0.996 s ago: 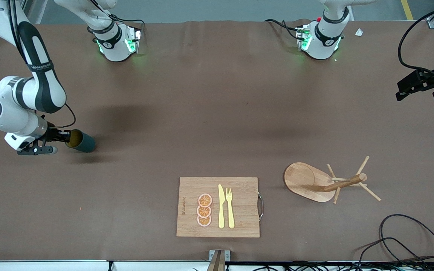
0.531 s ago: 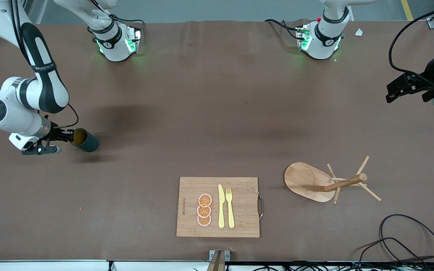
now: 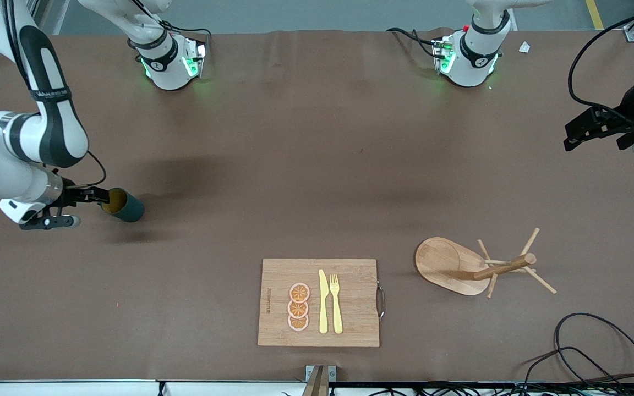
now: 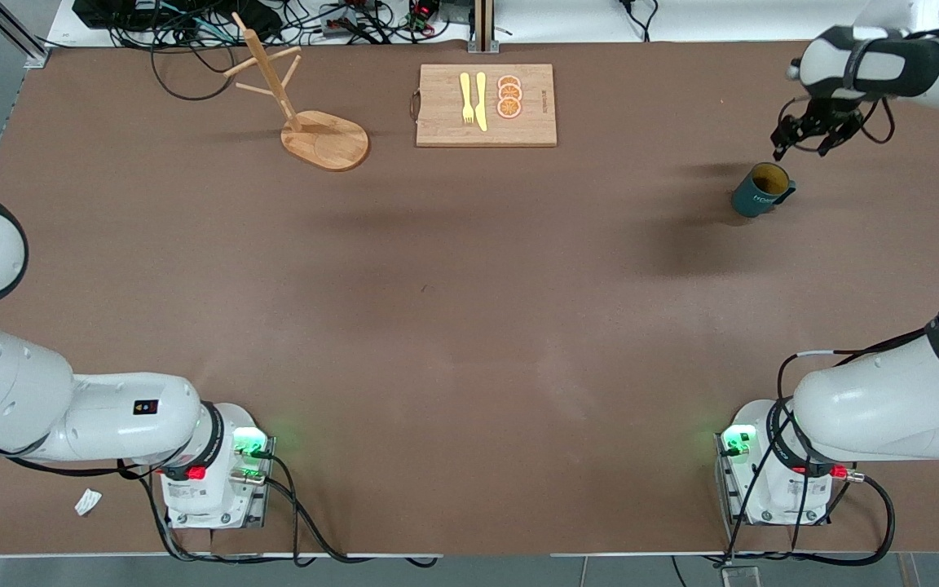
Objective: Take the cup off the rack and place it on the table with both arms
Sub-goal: 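Lower the mug onto the table and open the right gripper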
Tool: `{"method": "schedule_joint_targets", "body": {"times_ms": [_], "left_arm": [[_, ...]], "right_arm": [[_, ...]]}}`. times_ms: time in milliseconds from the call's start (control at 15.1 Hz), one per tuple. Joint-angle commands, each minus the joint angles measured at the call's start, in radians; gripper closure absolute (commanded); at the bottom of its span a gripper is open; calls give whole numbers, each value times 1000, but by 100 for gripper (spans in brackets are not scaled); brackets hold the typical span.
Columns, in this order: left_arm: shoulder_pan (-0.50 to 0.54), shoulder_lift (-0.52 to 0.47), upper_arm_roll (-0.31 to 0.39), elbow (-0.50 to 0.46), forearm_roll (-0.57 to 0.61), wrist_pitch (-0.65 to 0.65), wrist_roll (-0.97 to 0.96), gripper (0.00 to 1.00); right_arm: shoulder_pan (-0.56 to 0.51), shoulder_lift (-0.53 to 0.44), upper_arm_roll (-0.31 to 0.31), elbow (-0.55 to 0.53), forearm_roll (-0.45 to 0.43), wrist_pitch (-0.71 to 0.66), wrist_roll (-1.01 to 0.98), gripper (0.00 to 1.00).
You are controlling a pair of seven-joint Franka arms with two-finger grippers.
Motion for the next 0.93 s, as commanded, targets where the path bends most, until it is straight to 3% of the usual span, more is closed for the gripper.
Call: {"method": "schedule_joint_targets", "body": {"times_ms": [0,199,531,863], "left_arm": [[5,-12,-31,13,4,-29,-6,0],[5,-21,-51,12,13,-57,0,0],[5,-21,-54,12,19,-60,6,0],[5,-18,-57,12,22,-59,22,0]], "right_arm": [[14,-68,2,7,10,-42,50,0],[42,-122,2,48,10,-163,132,0],[50,-126,0,289,24,-504,172,0],[51,-123,-1,429,22,-627,172,0]]}}
